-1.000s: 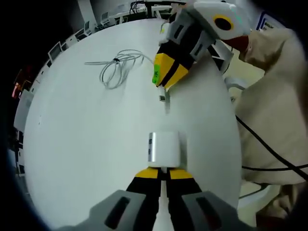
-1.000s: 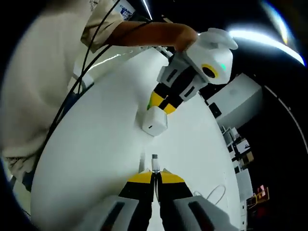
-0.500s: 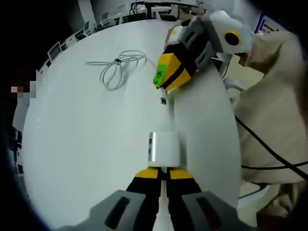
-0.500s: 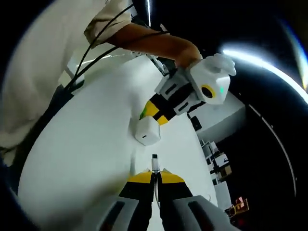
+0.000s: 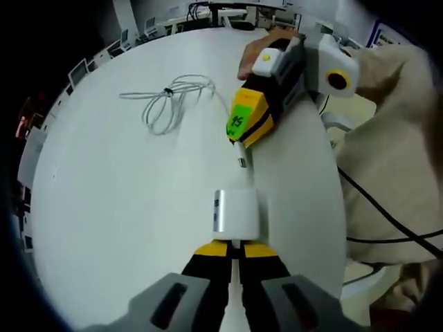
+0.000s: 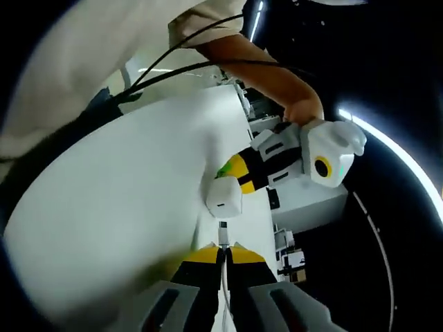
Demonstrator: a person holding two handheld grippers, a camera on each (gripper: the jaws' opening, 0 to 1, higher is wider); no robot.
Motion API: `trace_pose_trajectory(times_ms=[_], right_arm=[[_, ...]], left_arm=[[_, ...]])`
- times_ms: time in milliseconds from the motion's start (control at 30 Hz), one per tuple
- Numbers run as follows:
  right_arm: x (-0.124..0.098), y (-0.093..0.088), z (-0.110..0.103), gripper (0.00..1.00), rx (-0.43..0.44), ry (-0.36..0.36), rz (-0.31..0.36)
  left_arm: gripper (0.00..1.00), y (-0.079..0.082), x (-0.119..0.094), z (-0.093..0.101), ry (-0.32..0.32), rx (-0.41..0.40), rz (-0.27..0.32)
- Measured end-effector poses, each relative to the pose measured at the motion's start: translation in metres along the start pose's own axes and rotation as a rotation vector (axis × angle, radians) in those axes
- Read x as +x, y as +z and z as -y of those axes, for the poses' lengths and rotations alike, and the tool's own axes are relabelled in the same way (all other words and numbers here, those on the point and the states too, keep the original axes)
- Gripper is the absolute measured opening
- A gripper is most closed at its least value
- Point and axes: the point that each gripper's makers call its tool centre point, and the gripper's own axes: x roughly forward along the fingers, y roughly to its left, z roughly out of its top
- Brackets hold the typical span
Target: Plug the desk Type‑C cable into the charger adapter.
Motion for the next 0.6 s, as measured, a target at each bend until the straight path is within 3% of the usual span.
trace_pose_trajectory(times_ms=[600], right_arm=[[0.0065, 0.0044, 0.0003, 0.05, -0.103, -0.018, -0.038]], left_arm=[[0.05, 0.0014, 0.0003, -0.0022, -0.031, -0.017, 0.023]])
